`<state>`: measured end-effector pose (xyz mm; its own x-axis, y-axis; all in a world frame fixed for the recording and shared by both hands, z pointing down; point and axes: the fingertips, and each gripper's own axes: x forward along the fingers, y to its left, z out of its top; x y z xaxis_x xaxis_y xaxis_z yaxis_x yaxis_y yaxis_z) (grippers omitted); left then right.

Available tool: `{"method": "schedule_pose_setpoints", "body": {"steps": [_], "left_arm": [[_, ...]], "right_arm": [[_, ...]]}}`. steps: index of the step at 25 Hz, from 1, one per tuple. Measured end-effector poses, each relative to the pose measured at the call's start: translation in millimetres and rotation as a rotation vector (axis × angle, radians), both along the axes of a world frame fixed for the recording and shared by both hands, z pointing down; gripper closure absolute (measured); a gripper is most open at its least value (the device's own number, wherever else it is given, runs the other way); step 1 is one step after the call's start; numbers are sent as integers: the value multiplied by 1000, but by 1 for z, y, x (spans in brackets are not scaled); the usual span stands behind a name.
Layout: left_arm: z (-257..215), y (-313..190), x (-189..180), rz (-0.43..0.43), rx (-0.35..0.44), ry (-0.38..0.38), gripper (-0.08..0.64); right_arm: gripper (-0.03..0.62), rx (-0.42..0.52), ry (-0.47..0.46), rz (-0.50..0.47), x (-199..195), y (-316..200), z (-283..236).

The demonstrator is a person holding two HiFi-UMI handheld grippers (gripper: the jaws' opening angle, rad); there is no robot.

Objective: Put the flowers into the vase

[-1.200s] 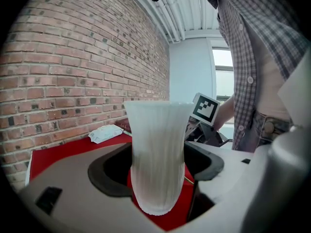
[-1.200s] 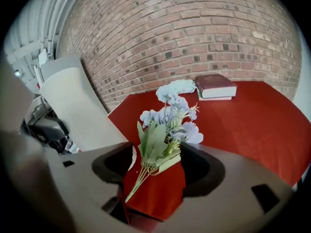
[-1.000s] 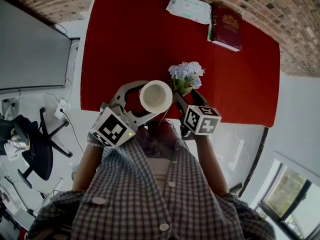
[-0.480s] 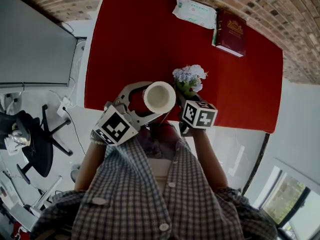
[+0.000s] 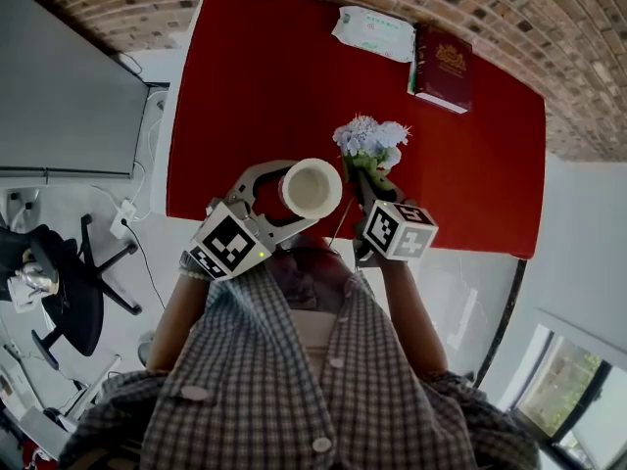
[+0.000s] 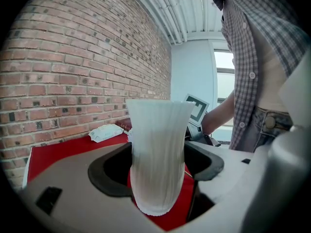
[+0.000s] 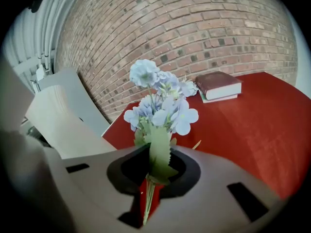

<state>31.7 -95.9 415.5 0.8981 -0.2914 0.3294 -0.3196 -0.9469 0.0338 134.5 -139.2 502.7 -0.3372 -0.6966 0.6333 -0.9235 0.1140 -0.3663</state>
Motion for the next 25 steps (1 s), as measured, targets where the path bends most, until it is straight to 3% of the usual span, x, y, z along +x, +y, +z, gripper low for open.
{"method": "schedule_pose_setpoints", "body": {"steps": [9,25], "left_arm": [[0,-1,0,10,1,11,219],[2,-2,2,27,-6,18,219]], "right_arm": [[557,194,-1,-1,-4,-25,-70],[558,667,-59,11,17,-57,-282]]}}
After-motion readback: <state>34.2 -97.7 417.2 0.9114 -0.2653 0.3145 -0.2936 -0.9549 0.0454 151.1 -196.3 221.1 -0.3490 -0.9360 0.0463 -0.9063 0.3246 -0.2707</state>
